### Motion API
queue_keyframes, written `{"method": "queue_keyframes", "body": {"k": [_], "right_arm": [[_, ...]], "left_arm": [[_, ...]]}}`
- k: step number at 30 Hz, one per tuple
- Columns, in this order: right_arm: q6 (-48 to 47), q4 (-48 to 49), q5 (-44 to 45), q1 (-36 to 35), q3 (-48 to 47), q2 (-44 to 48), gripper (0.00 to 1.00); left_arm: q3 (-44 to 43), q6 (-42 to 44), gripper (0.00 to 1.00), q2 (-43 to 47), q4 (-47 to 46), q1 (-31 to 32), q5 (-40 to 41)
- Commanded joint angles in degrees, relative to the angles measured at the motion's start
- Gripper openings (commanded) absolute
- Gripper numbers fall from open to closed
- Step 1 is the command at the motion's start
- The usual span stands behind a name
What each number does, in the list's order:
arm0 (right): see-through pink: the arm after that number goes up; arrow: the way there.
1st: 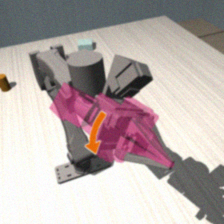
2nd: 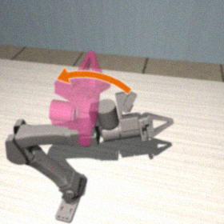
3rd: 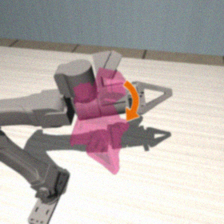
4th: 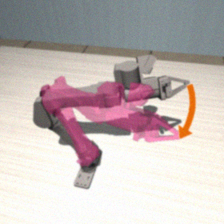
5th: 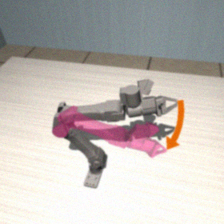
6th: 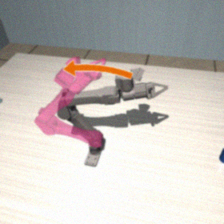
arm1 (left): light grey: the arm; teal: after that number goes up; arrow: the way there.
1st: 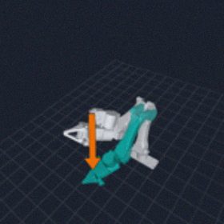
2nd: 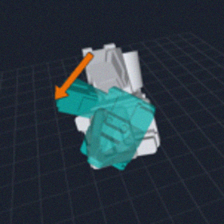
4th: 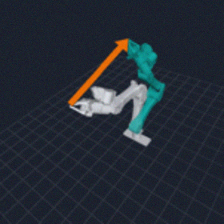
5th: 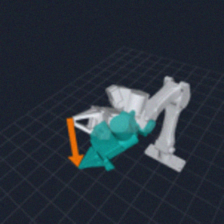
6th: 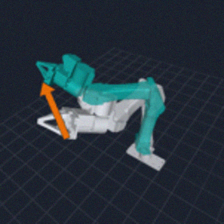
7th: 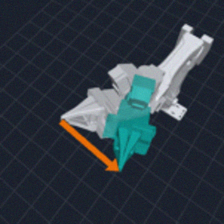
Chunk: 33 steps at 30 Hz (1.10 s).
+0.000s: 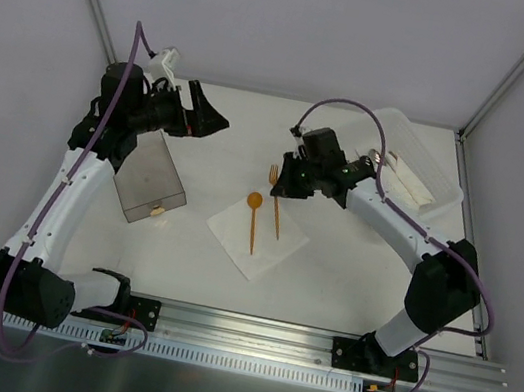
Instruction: Place the utensils on the paper napkin and roll it up
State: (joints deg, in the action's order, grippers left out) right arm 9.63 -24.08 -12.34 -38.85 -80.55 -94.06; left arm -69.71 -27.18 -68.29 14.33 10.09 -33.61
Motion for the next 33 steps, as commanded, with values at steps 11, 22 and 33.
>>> {"method": "queue_keyframes", "body": {"k": [11,22,33], "right_arm": [[2.94,1.05,5.92,-1.49,7.70,-7.79,0.00],[9.97,5.09,4.61,-1.49,6.03,-13.43,0.00],[11.90,6.32,5.04,-1.49,3.65,-15.98,0.01]], "left_arm": [[-1.40,12.41,0.99,1.32,8.61,-5.87,11.54],[1.16,12.33,0.99,1.49,8.61,-6.31,13.04],[2.92,12.06,0.99,1.15,8.61,-6.75,12.77]]}}
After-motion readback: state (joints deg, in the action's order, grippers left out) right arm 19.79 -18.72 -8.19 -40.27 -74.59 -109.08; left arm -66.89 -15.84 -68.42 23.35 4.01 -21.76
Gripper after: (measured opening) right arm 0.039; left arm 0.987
